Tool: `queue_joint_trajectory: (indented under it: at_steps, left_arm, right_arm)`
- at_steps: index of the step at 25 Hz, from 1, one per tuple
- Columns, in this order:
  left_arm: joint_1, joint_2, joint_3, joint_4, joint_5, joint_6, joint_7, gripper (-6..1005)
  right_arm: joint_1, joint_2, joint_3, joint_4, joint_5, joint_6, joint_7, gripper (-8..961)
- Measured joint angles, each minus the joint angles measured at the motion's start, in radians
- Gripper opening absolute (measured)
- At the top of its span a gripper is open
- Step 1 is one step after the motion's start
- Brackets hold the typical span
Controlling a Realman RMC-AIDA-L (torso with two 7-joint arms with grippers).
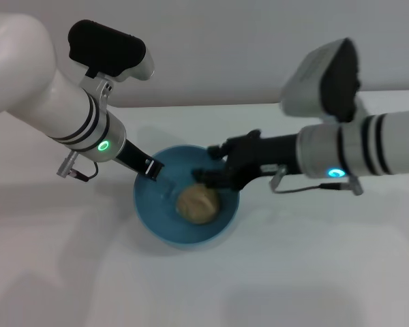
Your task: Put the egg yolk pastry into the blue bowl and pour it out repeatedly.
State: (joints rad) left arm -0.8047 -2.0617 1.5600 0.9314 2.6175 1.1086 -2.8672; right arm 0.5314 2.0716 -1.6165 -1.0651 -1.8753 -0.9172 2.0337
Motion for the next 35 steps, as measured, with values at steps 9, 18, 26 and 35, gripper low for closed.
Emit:
queue_joint_trajectory:
  at_steps: [9, 18, 26, 35]
  left_arm:
    - [0.015, 0.0, 0.001, 0.006, 0.002, -0.023, 0.0, 11]
    - [0.07, -0.001, 0.002, 0.038, -0.002, -0.134, 0.001, 11]
    - [0.182, -0.002, 0.047, 0.163, -0.061, -0.281, 0.002, 10]
    - [0.424, 0.0, 0.262, 0.359, -0.101, -0.668, 0.012, 10]
  right_arm:
    - [-0.237, 0.005, 0.177, -0.24, 0.048, 0.008, -0.004, 495]
    - [-0.335, 0.005, 0.314, -0.133, 0.083, 0.009, -0.081, 496]
    - [-0.357, 0.003, 0.355, 0.042, 0.336, 0.046, -0.328, 496]
    - [-0.371, 0.004, 0.453, 0.168, 0.553, 0.056, -0.499, 495]
